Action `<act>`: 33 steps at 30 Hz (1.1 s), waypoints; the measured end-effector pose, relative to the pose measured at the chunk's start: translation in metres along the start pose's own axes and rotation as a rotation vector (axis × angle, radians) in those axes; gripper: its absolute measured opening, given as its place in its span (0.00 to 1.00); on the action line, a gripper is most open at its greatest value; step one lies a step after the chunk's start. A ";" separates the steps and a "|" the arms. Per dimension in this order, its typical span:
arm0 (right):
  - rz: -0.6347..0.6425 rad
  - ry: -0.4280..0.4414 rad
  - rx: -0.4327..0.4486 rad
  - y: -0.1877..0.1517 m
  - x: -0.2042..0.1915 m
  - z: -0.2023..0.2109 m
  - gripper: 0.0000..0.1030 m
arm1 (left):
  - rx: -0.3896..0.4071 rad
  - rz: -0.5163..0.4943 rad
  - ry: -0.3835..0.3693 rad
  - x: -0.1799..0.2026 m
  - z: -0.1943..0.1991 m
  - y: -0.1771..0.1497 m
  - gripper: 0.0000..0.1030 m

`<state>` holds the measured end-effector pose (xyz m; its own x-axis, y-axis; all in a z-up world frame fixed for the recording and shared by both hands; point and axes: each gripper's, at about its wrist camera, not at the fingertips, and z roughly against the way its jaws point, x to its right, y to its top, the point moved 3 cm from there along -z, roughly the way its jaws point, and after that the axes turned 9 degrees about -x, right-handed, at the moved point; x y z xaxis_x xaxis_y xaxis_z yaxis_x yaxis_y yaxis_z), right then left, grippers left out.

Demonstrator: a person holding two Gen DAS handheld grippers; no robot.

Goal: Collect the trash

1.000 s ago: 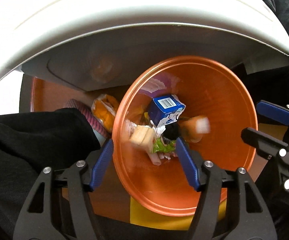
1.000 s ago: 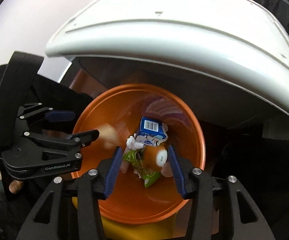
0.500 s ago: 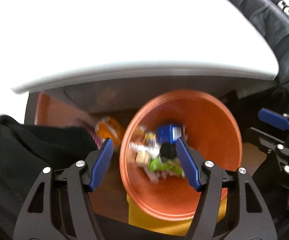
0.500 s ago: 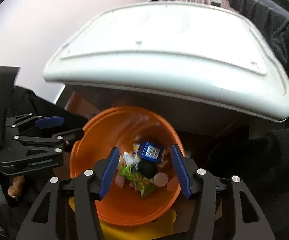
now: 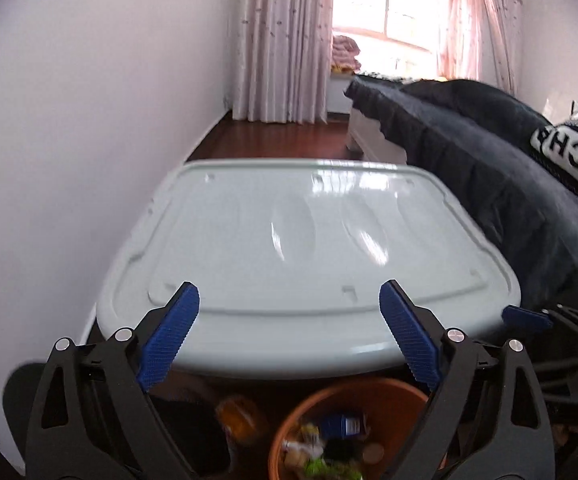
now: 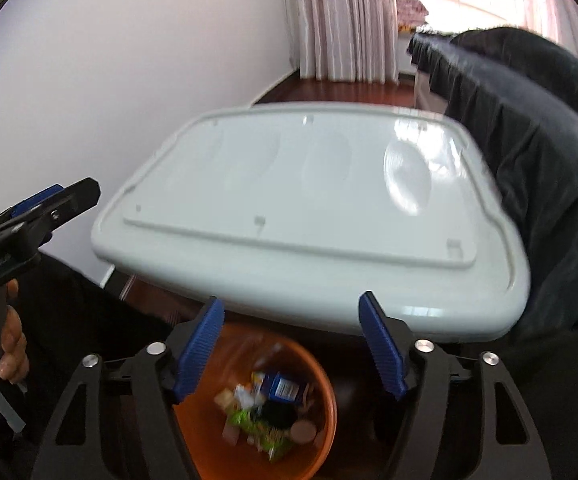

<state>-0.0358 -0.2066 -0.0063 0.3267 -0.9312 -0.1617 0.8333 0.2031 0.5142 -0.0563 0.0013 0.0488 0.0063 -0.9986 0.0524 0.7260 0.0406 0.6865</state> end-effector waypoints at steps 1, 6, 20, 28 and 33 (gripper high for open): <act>-0.002 -0.005 0.025 0.007 0.000 0.005 0.71 | 0.005 0.005 -0.002 -0.001 -0.001 0.005 0.87; -0.027 -0.037 0.086 0.027 0.008 0.010 0.81 | 0.041 0.006 0.020 0.001 -0.007 0.025 0.87; -0.079 -0.118 0.112 0.053 0.027 -0.011 0.94 | -0.010 0.006 0.000 -0.001 -0.042 0.031 0.87; -0.075 -0.121 0.102 0.053 0.024 -0.017 0.94 | -0.020 0.026 -0.001 -0.006 -0.049 0.028 0.87; -0.081 -0.115 0.085 0.050 0.025 -0.021 0.94 | -0.027 0.041 0.007 -0.011 -0.049 0.027 0.87</act>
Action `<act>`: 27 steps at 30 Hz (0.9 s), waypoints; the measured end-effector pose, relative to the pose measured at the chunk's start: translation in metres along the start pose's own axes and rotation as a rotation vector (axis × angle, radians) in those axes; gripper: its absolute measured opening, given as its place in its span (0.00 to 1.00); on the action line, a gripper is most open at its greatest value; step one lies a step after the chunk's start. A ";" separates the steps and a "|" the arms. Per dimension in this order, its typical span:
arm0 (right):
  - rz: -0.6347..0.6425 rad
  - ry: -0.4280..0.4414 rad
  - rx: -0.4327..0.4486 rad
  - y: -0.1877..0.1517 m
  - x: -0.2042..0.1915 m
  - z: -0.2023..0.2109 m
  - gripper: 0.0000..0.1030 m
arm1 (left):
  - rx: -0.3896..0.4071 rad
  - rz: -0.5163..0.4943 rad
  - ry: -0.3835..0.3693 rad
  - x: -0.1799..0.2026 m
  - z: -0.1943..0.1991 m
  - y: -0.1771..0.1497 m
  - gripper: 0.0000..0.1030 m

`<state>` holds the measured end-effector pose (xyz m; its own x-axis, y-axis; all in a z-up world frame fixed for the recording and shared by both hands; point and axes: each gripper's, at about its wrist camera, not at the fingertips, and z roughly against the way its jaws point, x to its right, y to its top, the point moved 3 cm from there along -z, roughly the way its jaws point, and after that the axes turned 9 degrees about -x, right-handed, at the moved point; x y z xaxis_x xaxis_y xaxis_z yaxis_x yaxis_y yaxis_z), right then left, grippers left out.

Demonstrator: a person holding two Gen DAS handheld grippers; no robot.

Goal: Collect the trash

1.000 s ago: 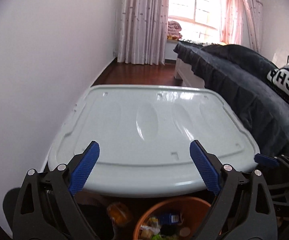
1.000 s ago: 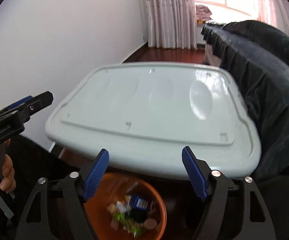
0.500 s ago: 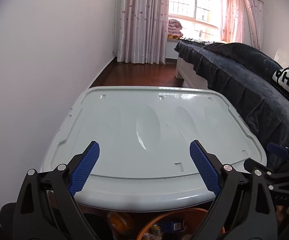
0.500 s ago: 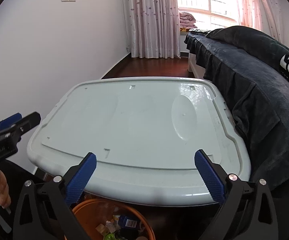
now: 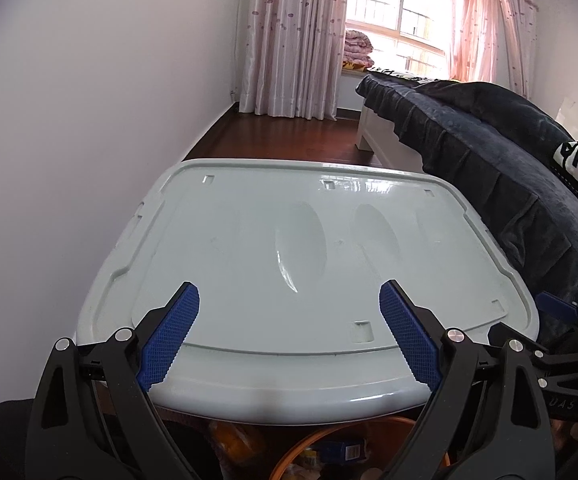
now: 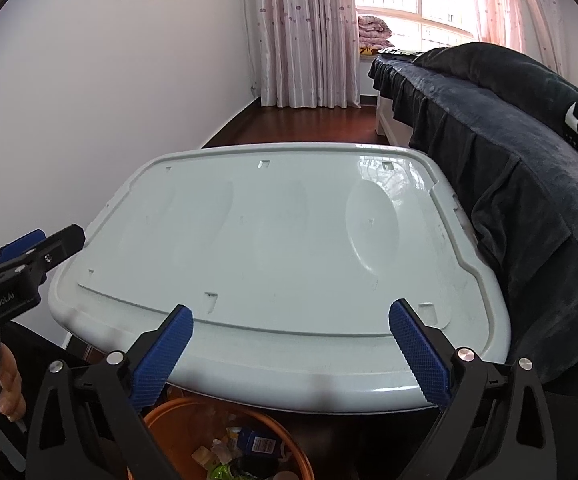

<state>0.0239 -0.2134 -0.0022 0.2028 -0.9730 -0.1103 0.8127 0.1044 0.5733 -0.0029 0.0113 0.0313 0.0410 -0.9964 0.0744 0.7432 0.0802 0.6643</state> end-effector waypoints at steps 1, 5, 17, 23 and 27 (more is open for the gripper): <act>-0.001 0.002 -0.003 -0.001 0.000 -0.001 0.94 | -0.001 0.002 0.002 0.000 0.000 0.000 0.87; 0.003 0.003 -0.013 -0.003 0.000 -0.002 0.94 | -0.014 0.009 0.018 -0.002 -0.003 0.000 0.87; -0.012 0.005 -0.026 -0.004 0.004 -0.005 0.95 | -0.035 0.037 -0.017 -0.004 -0.008 -0.002 0.87; -0.020 -0.015 -0.017 -0.004 0.005 -0.004 0.95 | -0.043 0.029 0.004 -0.004 -0.010 -0.002 0.87; -0.025 -0.025 -0.017 -0.003 0.007 -0.005 0.95 | -0.054 0.053 -0.014 -0.009 -0.013 -0.002 0.87</act>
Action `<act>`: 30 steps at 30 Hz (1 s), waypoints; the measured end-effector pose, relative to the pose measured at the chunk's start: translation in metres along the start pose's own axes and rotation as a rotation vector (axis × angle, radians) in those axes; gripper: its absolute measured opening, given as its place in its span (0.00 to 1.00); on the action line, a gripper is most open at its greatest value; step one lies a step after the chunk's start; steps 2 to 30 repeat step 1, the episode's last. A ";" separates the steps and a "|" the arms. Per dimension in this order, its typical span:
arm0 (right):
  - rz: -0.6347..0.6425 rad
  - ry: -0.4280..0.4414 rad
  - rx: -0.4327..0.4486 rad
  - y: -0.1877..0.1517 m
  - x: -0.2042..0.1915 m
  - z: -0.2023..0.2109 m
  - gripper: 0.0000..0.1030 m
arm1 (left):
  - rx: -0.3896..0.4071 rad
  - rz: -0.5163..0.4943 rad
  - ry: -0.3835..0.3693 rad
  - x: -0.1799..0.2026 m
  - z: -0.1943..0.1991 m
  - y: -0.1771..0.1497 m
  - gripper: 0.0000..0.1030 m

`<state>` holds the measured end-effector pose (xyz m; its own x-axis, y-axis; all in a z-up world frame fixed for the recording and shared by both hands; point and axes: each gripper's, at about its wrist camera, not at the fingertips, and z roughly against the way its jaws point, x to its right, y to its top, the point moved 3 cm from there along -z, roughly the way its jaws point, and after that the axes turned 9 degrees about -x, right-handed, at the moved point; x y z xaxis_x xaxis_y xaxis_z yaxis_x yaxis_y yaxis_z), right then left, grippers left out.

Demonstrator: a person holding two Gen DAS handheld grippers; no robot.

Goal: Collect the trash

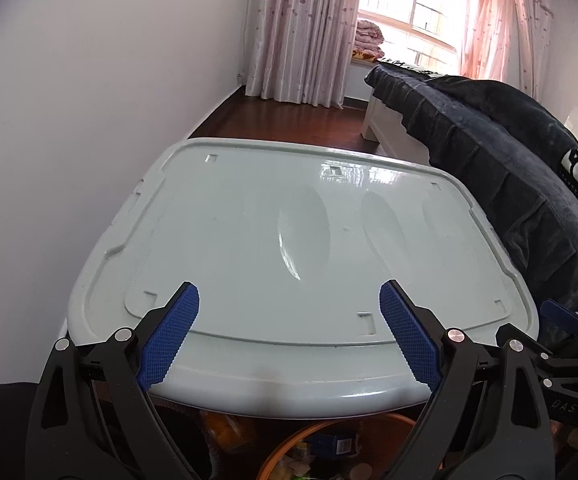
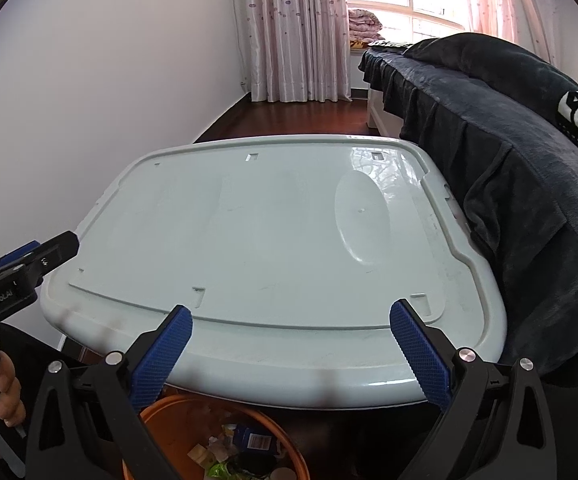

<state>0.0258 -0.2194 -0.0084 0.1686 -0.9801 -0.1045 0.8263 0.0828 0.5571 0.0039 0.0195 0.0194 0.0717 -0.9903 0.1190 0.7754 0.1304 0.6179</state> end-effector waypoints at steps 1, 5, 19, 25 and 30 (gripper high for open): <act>-0.002 -0.001 0.000 0.001 0.001 0.000 0.95 | -0.001 0.003 0.001 -0.001 0.000 0.000 0.87; -0.002 -0.001 0.000 0.001 0.001 0.000 0.95 | -0.001 0.003 0.001 -0.001 0.000 0.000 0.87; -0.002 -0.001 0.000 0.001 0.001 0.000 0.95 | -0.001 0.003 0.001 -0.001 0.000 0.000 0.87; -0.002 -0.001 0.000 0.001 0.001 0.000 0.95 | -0.001 0.003 0.001 -0.001 0.000 0.000 0.87; -0.002 -0.001 0.000 0.001 0.001 0.000 0.95 | -0.001 0.003 0.001 -0.001 0.000 0.000 0.87</act>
